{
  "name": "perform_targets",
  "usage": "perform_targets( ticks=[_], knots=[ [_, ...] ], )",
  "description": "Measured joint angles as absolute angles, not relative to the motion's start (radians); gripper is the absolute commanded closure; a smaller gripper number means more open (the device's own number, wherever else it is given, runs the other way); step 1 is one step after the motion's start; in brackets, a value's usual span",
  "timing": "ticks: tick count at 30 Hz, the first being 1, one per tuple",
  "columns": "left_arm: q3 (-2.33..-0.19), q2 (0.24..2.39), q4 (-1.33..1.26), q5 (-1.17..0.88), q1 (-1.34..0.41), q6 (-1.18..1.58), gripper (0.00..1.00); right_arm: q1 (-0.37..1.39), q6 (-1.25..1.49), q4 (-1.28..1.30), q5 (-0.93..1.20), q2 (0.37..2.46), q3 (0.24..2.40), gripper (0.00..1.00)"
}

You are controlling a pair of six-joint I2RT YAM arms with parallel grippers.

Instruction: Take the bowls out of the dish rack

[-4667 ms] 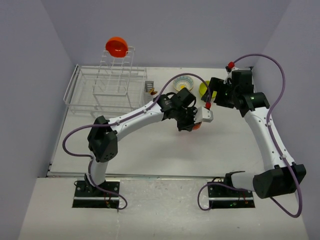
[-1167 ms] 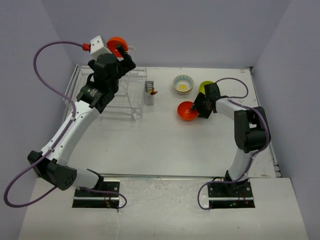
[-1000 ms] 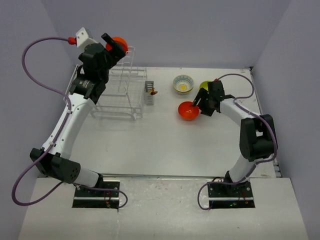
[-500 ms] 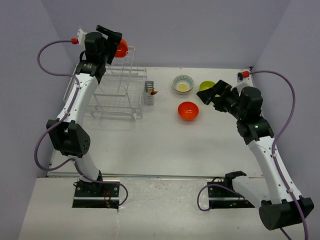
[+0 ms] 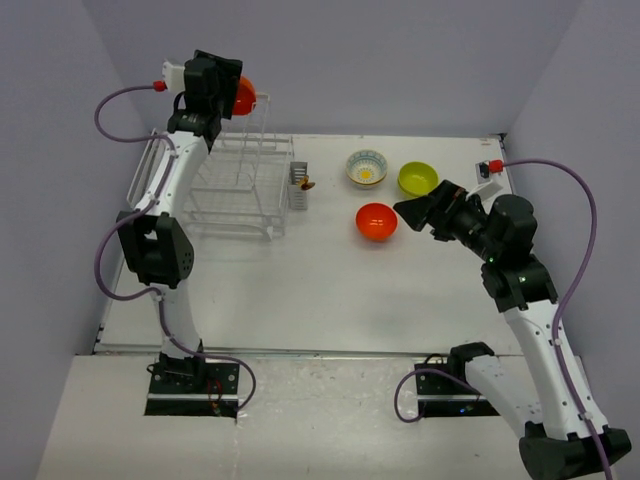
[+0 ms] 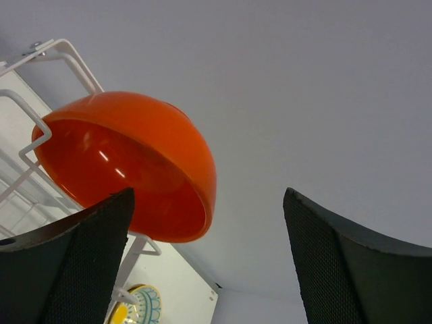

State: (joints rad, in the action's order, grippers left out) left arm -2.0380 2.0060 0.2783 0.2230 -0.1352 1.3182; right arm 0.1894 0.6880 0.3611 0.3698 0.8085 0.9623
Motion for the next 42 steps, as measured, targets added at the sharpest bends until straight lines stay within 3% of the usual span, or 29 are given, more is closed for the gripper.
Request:
perform_targets(
  ticks=[4,5,6,11,13,21,22,33,42],
  knots=[
    [-2.050,2.039,0.278,0.239,-0.125,1.350,0.19,0.189,0.686,0.375,0.372,0.802,0.962,0.01],
    [-2.050,2.045,0.277,0.242,-0.123,1.353,0.31,0.189,0.684,0.378,0.376,0.802,0.962,0.01],
    [-2.049,2.048,0.276,0.244,-0.120,1.362,0.36,0.189,0.683,0.381,0.377,0.802,0.962,0.01],
    [-2.050,2.057,0.265,0.247,-0.108,1.381,0.51,0.189,0.673,0.382,0.385,0.794,0.961,0.01],
    [-2.052,2.061,0.255,0.246,-0.104,1.392,0.65,0.189,0.670,0.382,0.385,0.783,0.958,0.01],
    [-2.064,2.069,0.213,0.200,-0.106,1.457,0.92,0.189,0.653,0.382,0.384,0.769,0.957,0.01],
    [-2.065,2.070,0.209,0.194,-0.108,1.459,1.00,0.189,0.651,0.382,0.384,0.768,0.957,0.01],
    [-2.044,2.072,0.155,0.179,-0.109,1.472,1.00,0.189,0.639,0.385,0.384,0.744,0.957,0.01],
    [-1.908,2.030,-0.036,0.131,-0.101,1.420,1.00,0.189,0.637,0.389,0.384,0.735,0.957,0.01]
  ],
)
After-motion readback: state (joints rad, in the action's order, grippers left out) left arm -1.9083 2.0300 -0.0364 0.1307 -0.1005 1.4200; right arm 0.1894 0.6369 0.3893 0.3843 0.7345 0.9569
